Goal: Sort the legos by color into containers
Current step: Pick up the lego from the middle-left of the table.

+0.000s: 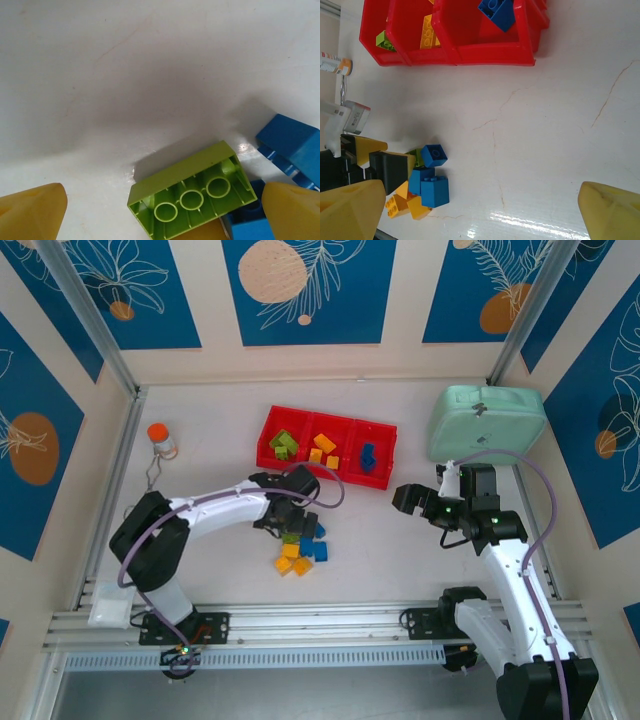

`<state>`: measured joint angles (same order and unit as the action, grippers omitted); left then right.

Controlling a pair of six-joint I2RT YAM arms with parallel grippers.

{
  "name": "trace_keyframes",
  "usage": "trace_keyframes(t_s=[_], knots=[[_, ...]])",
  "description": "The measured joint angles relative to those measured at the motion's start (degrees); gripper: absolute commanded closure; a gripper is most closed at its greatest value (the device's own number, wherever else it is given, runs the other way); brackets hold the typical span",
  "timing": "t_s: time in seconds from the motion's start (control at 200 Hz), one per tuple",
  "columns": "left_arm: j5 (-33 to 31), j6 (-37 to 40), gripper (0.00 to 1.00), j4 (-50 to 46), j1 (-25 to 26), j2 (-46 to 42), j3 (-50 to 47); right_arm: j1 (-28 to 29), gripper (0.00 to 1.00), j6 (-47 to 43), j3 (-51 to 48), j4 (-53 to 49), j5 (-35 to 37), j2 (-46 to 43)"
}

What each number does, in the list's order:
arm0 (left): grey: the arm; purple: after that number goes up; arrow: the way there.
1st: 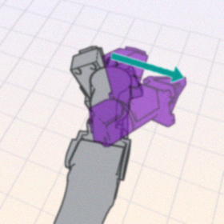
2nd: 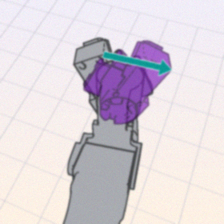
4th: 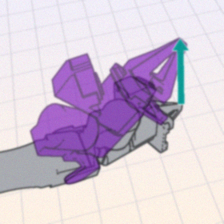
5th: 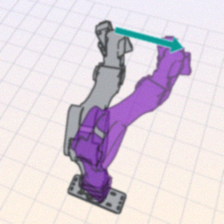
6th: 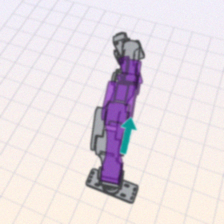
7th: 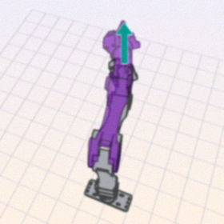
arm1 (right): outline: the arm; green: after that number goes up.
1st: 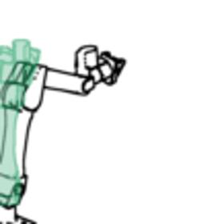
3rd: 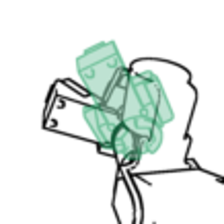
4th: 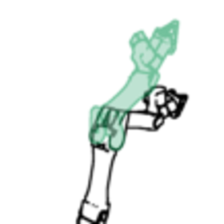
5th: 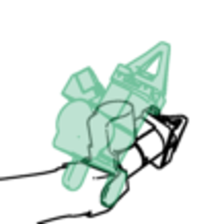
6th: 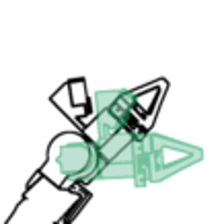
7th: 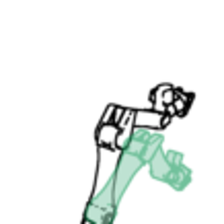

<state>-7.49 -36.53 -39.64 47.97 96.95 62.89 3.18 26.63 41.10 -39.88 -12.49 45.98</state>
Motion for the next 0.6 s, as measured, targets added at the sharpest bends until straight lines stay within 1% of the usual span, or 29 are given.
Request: trace_keyframes(t_s=[0.255,0.455,0.6], knots=[[0.2,-3.1,0.06,1.0,1.6,1.9,0.0,0.6,0.01,0.0,0.0,0.0,0.0,0.0],[0.2,-4.7,0.15,1.6,1.8,2.8,0.0,0.6,0.01,0.0,0.0,0.0,0.0,0.0],[0.4,-5.3,0.19,2.2,1.8,3.6,-0.3,0.6,0.01,0.0,0.0,0.0,0.0,0.0]])
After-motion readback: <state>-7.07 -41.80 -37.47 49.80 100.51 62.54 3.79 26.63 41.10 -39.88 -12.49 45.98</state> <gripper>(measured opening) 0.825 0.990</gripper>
